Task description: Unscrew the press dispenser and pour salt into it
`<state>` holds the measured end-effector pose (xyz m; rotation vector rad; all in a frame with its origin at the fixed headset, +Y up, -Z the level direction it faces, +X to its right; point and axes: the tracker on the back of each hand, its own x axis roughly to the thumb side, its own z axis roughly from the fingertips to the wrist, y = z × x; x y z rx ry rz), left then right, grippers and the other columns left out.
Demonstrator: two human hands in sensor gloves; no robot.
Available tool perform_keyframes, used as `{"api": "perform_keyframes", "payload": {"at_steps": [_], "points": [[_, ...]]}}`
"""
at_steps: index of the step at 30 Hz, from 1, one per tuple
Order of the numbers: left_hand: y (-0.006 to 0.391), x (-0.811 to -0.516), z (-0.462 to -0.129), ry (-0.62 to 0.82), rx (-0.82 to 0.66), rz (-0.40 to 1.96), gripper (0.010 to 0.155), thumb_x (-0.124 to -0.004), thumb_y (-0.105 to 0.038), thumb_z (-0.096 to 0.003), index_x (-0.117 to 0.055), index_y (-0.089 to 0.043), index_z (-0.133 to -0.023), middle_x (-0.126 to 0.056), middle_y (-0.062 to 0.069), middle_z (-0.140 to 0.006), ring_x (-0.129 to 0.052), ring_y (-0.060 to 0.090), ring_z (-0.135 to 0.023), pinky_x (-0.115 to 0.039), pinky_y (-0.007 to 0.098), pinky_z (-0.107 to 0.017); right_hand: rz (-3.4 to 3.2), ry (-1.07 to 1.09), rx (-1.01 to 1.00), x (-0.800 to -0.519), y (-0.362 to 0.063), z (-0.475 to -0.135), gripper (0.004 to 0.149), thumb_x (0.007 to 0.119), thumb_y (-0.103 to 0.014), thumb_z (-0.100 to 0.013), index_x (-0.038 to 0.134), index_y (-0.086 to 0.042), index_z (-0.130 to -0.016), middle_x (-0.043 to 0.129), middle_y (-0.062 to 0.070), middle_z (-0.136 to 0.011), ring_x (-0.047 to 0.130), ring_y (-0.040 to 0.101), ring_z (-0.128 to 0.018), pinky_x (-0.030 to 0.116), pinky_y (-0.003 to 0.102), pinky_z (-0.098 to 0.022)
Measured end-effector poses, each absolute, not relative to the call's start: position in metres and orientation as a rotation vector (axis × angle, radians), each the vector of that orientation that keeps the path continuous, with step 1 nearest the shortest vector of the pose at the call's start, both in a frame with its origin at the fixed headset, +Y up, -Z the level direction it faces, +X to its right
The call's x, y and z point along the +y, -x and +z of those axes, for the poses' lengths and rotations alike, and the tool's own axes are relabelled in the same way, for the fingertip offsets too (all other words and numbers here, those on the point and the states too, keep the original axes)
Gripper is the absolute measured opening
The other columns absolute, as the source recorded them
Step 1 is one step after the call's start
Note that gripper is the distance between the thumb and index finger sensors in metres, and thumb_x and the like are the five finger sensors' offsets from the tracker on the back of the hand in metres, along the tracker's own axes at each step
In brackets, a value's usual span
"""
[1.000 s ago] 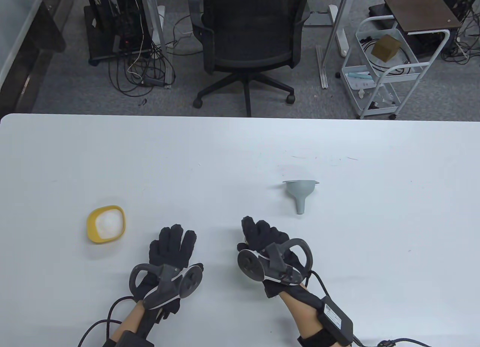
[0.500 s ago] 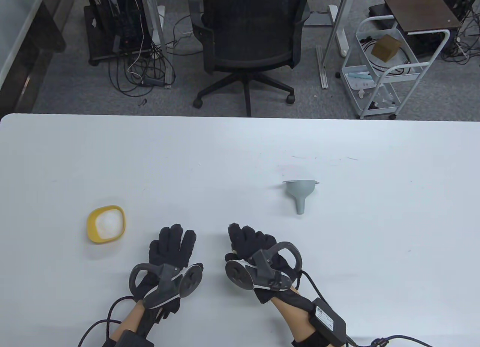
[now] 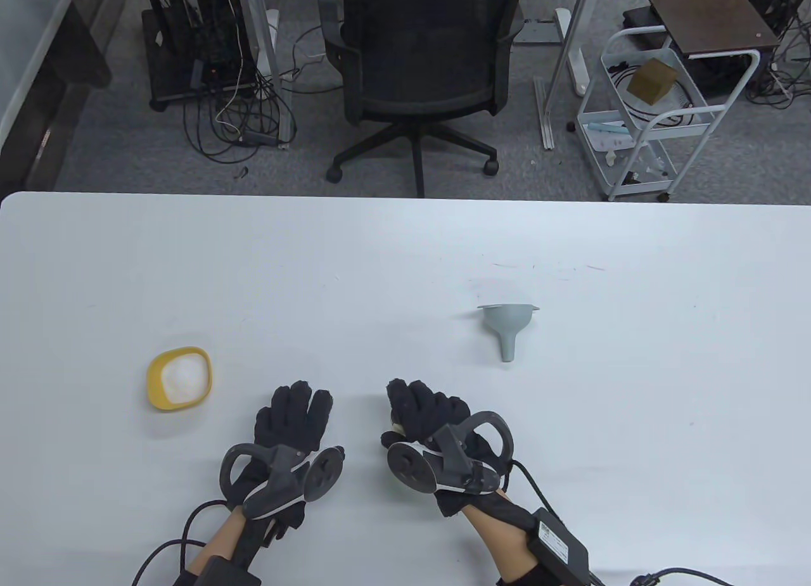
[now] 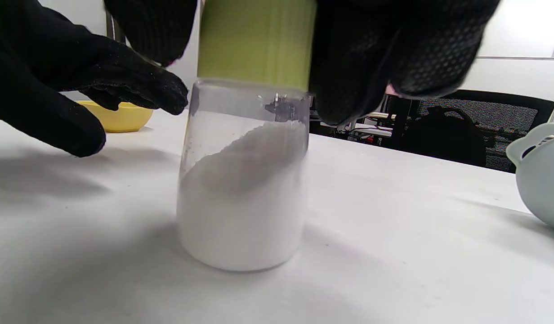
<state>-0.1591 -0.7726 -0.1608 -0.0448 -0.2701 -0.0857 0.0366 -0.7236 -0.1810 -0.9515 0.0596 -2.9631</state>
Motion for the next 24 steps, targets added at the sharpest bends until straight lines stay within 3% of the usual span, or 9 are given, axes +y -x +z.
{"api": "perform_keyframes", "payload": {"at_steps": [9,11,15,19,24], "points": [[0.151,-0.775,-0.163,0.095,-0.313,0.004,0.106,-0.072,-0.061,-0.0501,-0.027,0.001,-0.123,-0.044,0.038,-0.123,-0.057,0.061,-0.106,-0.060,0.069,-0.072,-3.010,0.955,0.069,-0.717,-0.046,-0.179,0.079,0.064,-0.046,-0.062,0.041,0.006,-0.117,0.063,0.035,-0.108,0.081,0.048,-0.085,0.072,0.066,-0.060],[0.149,-0.770,-0.164,0.112,-0.320,0.075,0.110,-0.074,-0.062,-0.0486,-0.025,0.002,-0.123,-0.044,0.037,-0.123,-0.057,0.061,-0.107,-0.060,0.069,-0.072,-3.024,0.961,0.065,-0.714,-0.050,-0.180,0.084,0.068,-0.049,-0.060,0.041,0.006,-0.117,0.062,0.035,-0.109,0.080,0.049,-0.086,0.071,0.068,-0.060],[0.147,-0.751,-0.168,0.100,-0.321,0.244,0.110,-0.075,-0.063,-0.0483,-0.027,0.001,-0.124,-0.046,0.036,-0.123,-0.059,0.060,-0.107,-0.060,0.070,-0.072,-3.028,0.901,-0.228,-0.720,-0.062,-0.191,0.113,0.074,-0.061,-0.049,0.024,0.012,-0.119,0.041,0.040,-0.119,0.049,0.066,-0.101,0.050,0.084,-0.062],[0.137,-0.737,-0.172,0.101,-0.356,0.324,0.108,-0.075,-0.063,-0.0489,-0.027,0.000,-0.124,-0.046,0.036,-0.124,-0.059,0.060,-0.107,-0.060,0.070,-0.072,-3.166,0.939,-0.606,-0.758,-0.079,-0.214,0.127,0.075,-0.063,-0.046,-0.002,0.011,-0.114,0.009,0.044,-0.117,0.014,0.071,-0.096,0.027,0.087,-0.059],[0.117,-0.723,-0.178,0.107,-0.429,0.421,0.109,-0.076,-0.061,-0.0494,-0.025,-0.002,-0.125,-0.043,0.036,-0.125,-0.058,0.059,-0.109,-0.060,0.070,-0.072,-3.388,0.945,-0.653,-0.782,-0.086,-0.222,0.121,0.075,-0.064,-0.045,0.006,0.006,-0.117,0.016,0.038,-0.118,0.016,0.069,-0.096,0.028,0.087,-0.056]]}}
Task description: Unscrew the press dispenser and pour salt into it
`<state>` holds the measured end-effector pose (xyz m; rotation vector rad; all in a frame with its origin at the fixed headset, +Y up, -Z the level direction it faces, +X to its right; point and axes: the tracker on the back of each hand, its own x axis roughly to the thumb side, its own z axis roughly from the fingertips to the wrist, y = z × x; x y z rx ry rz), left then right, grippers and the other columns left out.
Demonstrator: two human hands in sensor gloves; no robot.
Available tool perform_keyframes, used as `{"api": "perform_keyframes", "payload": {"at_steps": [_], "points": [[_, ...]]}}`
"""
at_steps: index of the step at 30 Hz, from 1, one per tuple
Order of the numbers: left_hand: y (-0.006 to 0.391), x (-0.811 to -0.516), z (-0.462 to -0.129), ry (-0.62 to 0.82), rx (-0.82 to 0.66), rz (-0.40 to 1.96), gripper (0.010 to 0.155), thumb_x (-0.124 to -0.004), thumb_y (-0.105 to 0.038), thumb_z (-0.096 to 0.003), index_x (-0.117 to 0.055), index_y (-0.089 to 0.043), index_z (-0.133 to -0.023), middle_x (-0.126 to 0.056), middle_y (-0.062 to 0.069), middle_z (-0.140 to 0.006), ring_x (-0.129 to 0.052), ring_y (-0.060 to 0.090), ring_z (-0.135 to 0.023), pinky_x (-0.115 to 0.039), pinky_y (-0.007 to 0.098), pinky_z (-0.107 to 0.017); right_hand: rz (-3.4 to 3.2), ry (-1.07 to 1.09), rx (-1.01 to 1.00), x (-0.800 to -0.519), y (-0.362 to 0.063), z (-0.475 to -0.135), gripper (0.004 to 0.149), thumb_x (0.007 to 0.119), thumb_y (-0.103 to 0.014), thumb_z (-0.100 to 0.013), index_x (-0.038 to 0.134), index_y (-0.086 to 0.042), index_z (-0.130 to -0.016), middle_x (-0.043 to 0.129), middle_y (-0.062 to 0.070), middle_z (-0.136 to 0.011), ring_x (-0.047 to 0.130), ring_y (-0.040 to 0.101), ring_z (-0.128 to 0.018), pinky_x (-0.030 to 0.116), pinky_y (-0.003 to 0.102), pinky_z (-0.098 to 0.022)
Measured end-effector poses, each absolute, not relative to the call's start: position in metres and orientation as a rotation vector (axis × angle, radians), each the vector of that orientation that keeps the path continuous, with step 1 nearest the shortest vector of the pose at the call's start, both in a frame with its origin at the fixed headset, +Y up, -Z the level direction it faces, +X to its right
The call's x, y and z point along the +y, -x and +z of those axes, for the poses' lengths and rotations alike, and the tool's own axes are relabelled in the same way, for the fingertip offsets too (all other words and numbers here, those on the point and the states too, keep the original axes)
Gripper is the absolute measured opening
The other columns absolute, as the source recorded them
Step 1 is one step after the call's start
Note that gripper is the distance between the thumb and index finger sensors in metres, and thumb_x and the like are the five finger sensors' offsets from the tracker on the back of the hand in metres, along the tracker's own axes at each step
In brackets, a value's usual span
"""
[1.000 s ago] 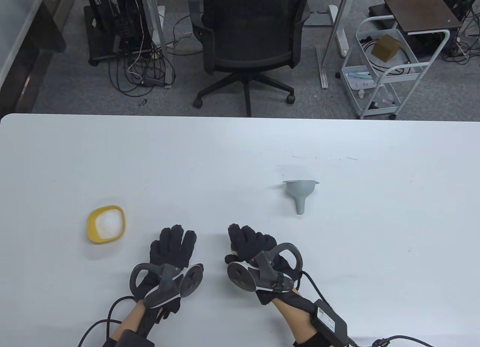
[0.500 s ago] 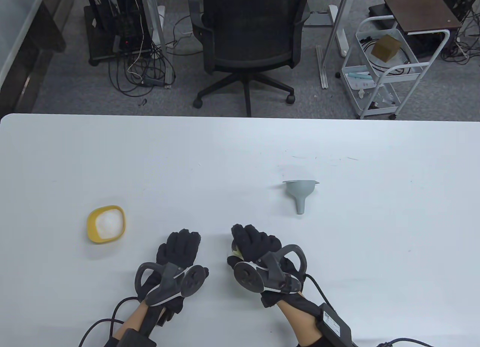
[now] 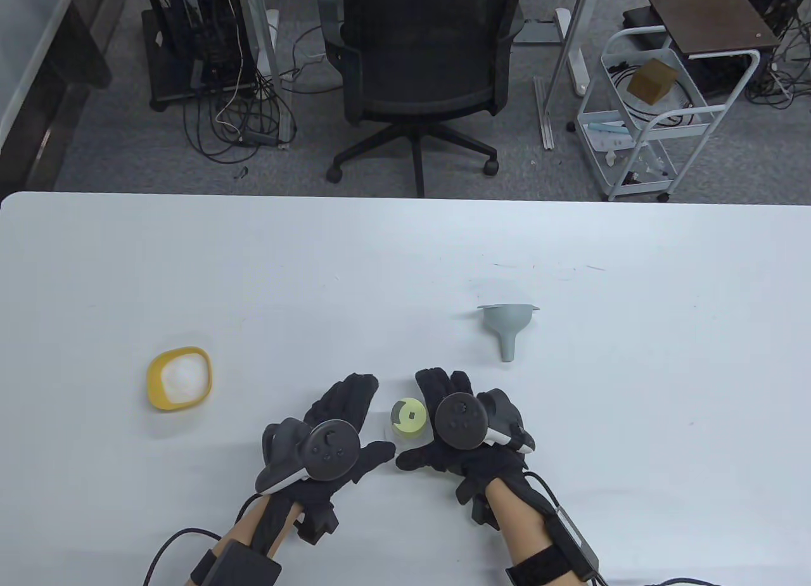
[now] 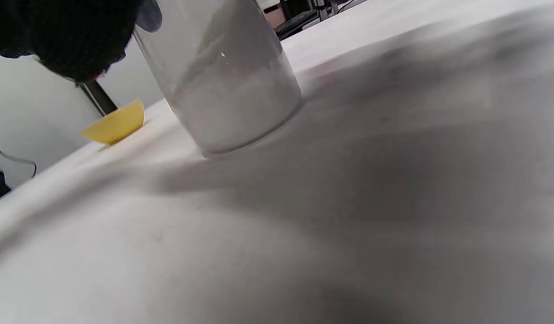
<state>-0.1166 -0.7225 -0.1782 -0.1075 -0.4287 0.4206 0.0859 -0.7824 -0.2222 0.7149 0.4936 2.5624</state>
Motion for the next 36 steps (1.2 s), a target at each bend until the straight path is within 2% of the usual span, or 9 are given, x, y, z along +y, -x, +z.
{"api": "perform_keyframes", "payload": {"at_steps": [5,9,10,13,17,25,36], "points": [[0.092,-0.715,-0.192,0.169,-0.564,0.494,0.101,-0.083,-0.047,-0.0536,-0.025,-0.007,-0.126,-0.034,0.034,-0.129,-0.051,0.060,-0.112,-0.058,0.074,-0.073,2.495,-0.652,0.387,-0.792,-0.082,-0.220,0.111,0.076,-0.061,-0.047,0.022,0.005,-0.119,0.028,0.042,-0.117,0.029,0.075,-0.093,0.036,0.087,-0.054],[0.079,-0.715,-0.198,0.305,-0.662,0.452,0.091,-0.083,-0.042,-0.0554,-0.034,-0.012,-0.126,-0.039,0.029,-0.130,-0.051,0.058,-0.114,-0.057,0.074,-0.073,2.526,-0.634,0.380,-0.793,-0.078,-0.219,0.101,0.077,-0.059,-0.049,0.030,-0.004,-0.119,0.034,0.036,-0.118,0.035,0.071,-0.096,0.036,0.086,-0.055],[0.077,-0.716,-0.198,0.332,-0.676,0.431,0.088,-0.083,-0.041,-0.0564,-0.037,-0.012,-0.126,-0.035,0.029,-0.130,-0.053,0.057,-0.114,-0.057,0.073,-0.074,2.543,-0.629,0.379,-0.794,-0.077,-0.219,0.097,0.077,-0.059,-0.049,0.034,-0.006,-0.118,0.037,0.033,-0.118,0.038,0.069,-0.097,0.037,0.085,-0.055],[0.077,-0.714,-0.197,0.264,-0.668,0.350,0.081,-0.082,-0.038,-0.0571,-0.044,-0.014,-0.125,-0.044,0.026,-0.130,-0.061,0.053,-0.112,-0.060,0.070,-0.074,2.556,-0.616,0.379,-0.794,-0.076,-0.219,0.090,0.078,-0.061,-0.049,0.045,-0.008,-0.114,0.047,0.029,-0.117,0.041,0.065,-0.098,0.038,0.084,-0.056],[0.079,-0.720,-0.197,0.208,-0.669,0.333,0.076,-0.079,-0.035,-0.0583,-0.045,-0.018,-0.124,-0.049,0.024,-0.128,-0.068,0.047,-0.110,-0.063,0.065,-0.075,2.582,-0.606,0.372,-0.794,-0.076,-0.218,0.090,0.078,-0.062,-0.049,0.046,-0.010,-0.114,0.064,0.020,-0.111,0.048,0.054,-0.102,0.039,0.082,-0.059],[0.081,-0.724,-0.196,0.085,-0.686,0.280,0.075,-0.080,-0.038,-0.0528,-0.052,-0.022,-0.120,-0.063,0.020,-0.122,-0.081,0.038,-0.104,-0.071,0.055,-0.075,2.586,-0.594,0.375,-0.793,-0.076,-0.218,0.090,0.079,-0.064,-0.048,0.047,-0.011,-0.114,0.066,0.018,-0.110,0.054,0.046,-0.103,0.041,0.077,-0.063],[0.083,-0.728,-0.196,0.020,-0.663,0.314,0.077,-0.082,-0.042,-0.0493,-0.054,-0.023,-0.119,-0.070,0.016,-0.117,-0.086,0.033,-0.100,-0.074,0.052,-0.074,2.586,-0.598,0.378,-0.792,-0.076,-0.218,0.090,0.078,-0.063,-0.049,0.047,-0.010,-0.114,0.066,0.018,-0.110,0.054,0.045,-0.104,0.041,0.077,-0.064]]}}
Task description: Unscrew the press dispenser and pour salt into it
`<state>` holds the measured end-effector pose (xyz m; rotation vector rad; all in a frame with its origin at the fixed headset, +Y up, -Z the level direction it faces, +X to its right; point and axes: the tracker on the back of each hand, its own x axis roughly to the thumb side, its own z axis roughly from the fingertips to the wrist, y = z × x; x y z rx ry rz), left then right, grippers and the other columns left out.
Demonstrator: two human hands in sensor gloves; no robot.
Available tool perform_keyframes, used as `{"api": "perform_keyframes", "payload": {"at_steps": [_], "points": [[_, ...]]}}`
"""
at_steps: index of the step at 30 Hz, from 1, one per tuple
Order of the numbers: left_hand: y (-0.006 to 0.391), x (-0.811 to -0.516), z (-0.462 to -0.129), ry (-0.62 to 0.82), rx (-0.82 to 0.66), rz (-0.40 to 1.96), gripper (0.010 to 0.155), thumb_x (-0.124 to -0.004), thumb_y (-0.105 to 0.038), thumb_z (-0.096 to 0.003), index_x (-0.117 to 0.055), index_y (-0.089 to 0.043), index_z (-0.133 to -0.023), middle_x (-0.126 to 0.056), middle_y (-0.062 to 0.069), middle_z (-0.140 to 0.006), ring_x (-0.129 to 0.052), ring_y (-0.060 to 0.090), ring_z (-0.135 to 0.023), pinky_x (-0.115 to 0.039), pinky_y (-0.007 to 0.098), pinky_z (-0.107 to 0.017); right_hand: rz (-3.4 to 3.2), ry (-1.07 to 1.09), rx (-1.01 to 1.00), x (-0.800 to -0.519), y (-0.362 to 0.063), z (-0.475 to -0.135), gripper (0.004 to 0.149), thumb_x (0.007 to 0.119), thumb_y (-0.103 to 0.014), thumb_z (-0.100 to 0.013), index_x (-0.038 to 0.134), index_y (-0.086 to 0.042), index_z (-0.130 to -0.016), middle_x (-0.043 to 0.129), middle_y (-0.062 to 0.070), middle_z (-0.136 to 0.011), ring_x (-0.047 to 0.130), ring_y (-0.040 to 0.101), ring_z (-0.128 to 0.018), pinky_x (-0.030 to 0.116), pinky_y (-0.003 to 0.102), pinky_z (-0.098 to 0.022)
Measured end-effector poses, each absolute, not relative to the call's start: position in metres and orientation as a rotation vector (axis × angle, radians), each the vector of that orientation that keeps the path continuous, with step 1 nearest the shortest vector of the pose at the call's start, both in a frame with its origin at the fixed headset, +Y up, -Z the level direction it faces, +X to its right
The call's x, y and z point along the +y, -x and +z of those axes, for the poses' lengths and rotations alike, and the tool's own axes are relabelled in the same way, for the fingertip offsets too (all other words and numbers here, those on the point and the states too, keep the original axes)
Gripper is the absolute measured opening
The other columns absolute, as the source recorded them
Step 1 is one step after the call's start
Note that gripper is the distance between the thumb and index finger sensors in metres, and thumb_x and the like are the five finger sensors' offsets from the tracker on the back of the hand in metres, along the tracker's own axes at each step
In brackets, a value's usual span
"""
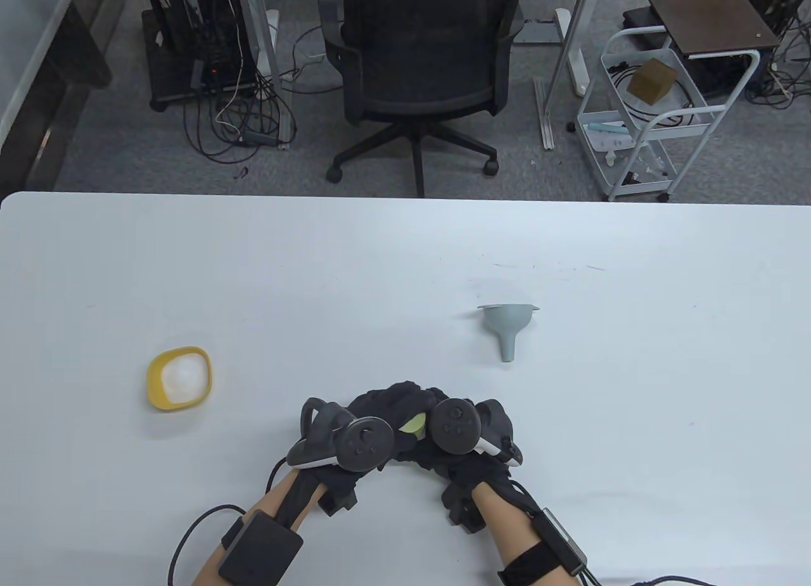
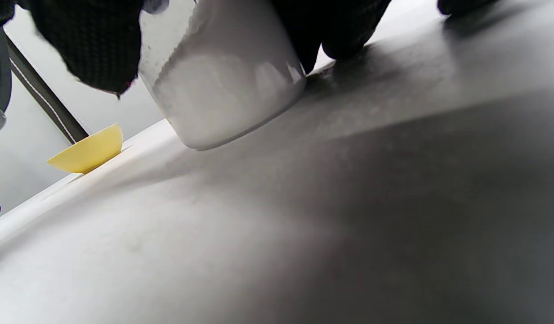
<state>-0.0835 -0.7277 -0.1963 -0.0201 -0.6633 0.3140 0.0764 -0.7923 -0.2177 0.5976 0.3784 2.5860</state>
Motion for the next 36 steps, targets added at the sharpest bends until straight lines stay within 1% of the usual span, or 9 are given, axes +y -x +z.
{"api": "perform_keyframes", "payload": {"at_steps": [16,21,25,27,30,31,33,34,36], "points": [[0.083,-0.729,-0.195,-0.027,-0.638,0.336,0.082,-0.083,-0.045,-0.0469,-0.053,-0.019,-0.118,-0.072,0.016,-0.114,-0.088,0.031,-0.097,-0.075,0.052,-0.073,2.588,-0.598,0.379,-0.792,-0.078,-0.218,0.090,0.078,-0.063,-0.048,0.046,-0.010,-0.114,0.066,0.018,-0.110,0.054,0.044,-0.104,0.040,0.077,-0.064],[0.079,-0.731,-0.189,-0.135,-0.558,0.269,0.089,-0.083,-0.055,-0.0431,-0.055,-0.014,-0.116,-0.078,0.016,-0.105,-0.093,0.027,-0.087,-0.078,0.051,-0.070,2.591,-0.595,0.381,-0.792,-0.078,-0.217,0.090,0.078,-0.063,-0.049,0.046,-0.010,-0.114,0.065,0.018,-0.110,0.053,0.044,-0.104,0.040,0.077,-0.064],[0.080,-0.733,-0.193,-0.121,-0.511,0.324,0.096,-0.083,-0.061,-0.0378,-0.056,-0.011,-0.115,-0.078,0.015,-0.099,-0.092,0.027,-0.081,-0.077,0.056,-0.068,2.590,-0.596,0.382,-0.792,-0.078,-0.217,0.090,0.078,-0.064,-0.049,0.046,-0.010,-0.114,0.065,0.018,-0.110,0.054,0.044,-0.104,0.040,0.077,-0.064],[0.083,-0.733,-0.195,-0.072,-0.480,0.359,0.101,-0.081,-0.065,-0.0357,-0.055,-0.010,-0.116,-0.077,0.014,-0.099,-0.090,0.027,-0.081,-0.075,0.058,-0.068,2.589,-0.596,0.382,-0.792,-0.078,-0.217,0.090,0.078,-0.063,-0.049,0.046,-0.010,-0.114,0.065,0.018,-0.110,0.053,0.044,-0.104,0.040,0.077,-0.064],[0.088,-0.730,-0.200,0.062,-0.524,0.470,0.114,-0.077,-0.071,-0.0336,-0.045,-0.005,-0.121,-0.068,0.020,-0.109,-0.083,0.035,-0.091,-0.071,0.063,-0.069,2.589,-0.595,0.383,-0.792,-0.078,-0.217,0.090,0.078,-0.063,-0.049,0.046,-0.010,-0.114,0.065,0.018,-0.110,0.053,0.044,-0.104,0.040,0.077,-0.064],[0.090,-0.730,-0.201,0.113,-0.547,0.544,0.118,-0.079,-0.070,-0.0345,-0.039,-0.003,-0.123,-0.060,0.026,-0.116,-0.077,0.043,-0.098,-0.068,0.067,-0.070,2.589,-0.595,0.384,-0.792,-0.078,-0.217,0.090,0.078,-0.063,-0.049,0.046,-0.010,-0.114,0.065,0.018,-0.110,0.054,0.044,-0.104,0.039,0.077,-0.064],[0.093,-0.727,-0.204,0.181,-0.631,0.637,0.120,-0.086,-0.061,-0.0410,-0.026,-0.001,-0.126,-0.035,0.044,-0.125,-0.055,0.063,-0.109,-0.061,0.074,-0.071,2.589,-0.595,0.384,-0.792,-0.078,-0.217,0.090,0.078,-0.063,-0.049,0.046,-0.010,-0.114,0.065,0.018,-0.110,0.054,0.044,-0.104,0.040,0.077,-0.064],[0.094,-0.726,-0.205,0.201,-0.654,0.654,0.118,-0.088,-0.055,-0.0450,-0.022,0.000,-0.126,-0.027,0.048,-0.124,-0.048,0.065,-0.110,-0.059,0.076,-0.071,2.589,-0.595,0.384,-0.792,-0.078,-0.217,0.090,0.078,-0.063,-0.049,0.046,-0.010,-0.114,0.065,0.018,-0.110,0.053,0.045,-0.104,0.039,0.077,-0.064],[0.097,-0.725,-0.206,0.223,-0.687,0.670,0.108,-0.088,-0.039,-0.0515,-0.019,-0.001,-0.125,-0.025,0.047,-0.123,-0.045,0.064,-0.112,-0.057,0.076,-0.072,2.589,-0.595,0.384,-0.792,-0.078,-0.217,0.090,0.078,-0.063,-0.049,0.046,-0.010,-0.114,0.065,0.018,-0.110,0.054,0.045,-0.104,0.040,0.077,-0.064]]}}
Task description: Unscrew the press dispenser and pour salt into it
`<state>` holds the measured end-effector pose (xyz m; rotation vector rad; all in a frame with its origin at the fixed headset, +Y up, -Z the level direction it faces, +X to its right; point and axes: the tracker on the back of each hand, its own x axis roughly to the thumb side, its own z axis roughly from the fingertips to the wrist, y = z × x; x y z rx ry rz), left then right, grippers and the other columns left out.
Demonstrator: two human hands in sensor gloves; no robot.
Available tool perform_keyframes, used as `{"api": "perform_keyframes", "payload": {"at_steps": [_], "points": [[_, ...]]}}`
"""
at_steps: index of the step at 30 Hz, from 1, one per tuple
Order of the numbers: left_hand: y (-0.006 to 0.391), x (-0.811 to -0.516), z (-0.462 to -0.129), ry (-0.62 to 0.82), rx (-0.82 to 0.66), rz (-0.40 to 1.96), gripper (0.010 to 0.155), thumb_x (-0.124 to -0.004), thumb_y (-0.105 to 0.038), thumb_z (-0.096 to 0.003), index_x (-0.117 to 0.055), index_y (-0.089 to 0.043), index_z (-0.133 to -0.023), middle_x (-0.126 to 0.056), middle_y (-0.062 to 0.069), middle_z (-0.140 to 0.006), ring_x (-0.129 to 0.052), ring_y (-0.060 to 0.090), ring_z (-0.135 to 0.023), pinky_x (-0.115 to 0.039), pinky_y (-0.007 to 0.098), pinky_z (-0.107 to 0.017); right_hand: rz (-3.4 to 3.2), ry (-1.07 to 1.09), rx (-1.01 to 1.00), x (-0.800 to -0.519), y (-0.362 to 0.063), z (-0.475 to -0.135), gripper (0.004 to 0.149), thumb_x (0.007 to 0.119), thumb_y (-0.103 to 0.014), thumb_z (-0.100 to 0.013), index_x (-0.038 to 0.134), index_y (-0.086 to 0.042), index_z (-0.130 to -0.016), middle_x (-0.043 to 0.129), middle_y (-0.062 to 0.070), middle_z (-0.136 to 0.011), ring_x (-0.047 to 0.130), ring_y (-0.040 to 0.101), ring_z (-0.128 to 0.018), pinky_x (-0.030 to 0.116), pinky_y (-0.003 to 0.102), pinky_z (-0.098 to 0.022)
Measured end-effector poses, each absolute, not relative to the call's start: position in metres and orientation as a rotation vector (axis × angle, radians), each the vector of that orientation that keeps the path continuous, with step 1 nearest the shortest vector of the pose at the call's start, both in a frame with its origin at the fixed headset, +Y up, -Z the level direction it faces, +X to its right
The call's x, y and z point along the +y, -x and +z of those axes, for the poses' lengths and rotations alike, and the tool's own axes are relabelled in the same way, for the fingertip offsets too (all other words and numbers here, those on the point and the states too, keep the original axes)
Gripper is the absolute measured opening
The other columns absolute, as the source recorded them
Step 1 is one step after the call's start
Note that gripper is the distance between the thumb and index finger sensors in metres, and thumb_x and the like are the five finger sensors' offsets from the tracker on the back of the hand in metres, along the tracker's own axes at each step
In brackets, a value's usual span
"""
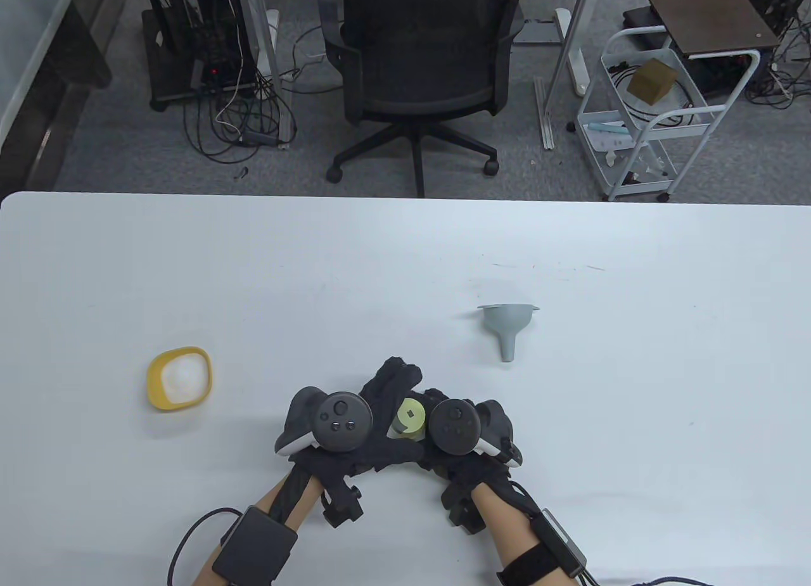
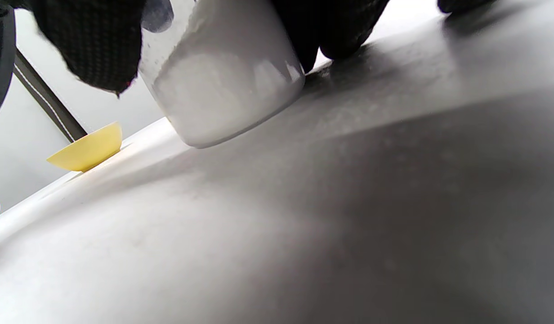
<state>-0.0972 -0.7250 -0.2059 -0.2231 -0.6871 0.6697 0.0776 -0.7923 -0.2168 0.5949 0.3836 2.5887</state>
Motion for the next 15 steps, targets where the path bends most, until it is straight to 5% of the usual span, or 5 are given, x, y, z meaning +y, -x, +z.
{"api": "perform_keyframes", "payload": {"at_steps": [5,15], "points": [[0.0983,-0.7247,-0.2073,0.248,-0.707,0.657,0.095,-0.084,-0.025,-0.0540,-0.024,-0.003,-0.125,-0.047,0.035,-0.125,-0.066,0.050,-0.112,-0.062,0.073,-0.072,2.589,-0.595,0.384,-0.7923,-0.0775,-0.2168,0.090,0.078,-0.063,-0.049,0.046,-0.010,-0.114,0.065,0.019,-0.110,0.054,0.045,-0.104,0.040,0.077,-0.064],[0.0984,-0.7240,-0.2046,0.167,-0.639,0.562,0.098,-0.088,-0.034,-0.0508,-0.031,-0.005,-0.125,-0.065,0.022,-0.121,-0.080,0.040,-0.105,-0.065,0.070,-0.072,2.589,-0.595,0.384,-0.7923,-0.0775,-0.2168,0.090,0.078,-0.063,-0.049,0.046,-0.010,-0.114,0.065,0.019,-0.110,0.054,0.045,-0.104,0.040,0.077,-0.064]]}}
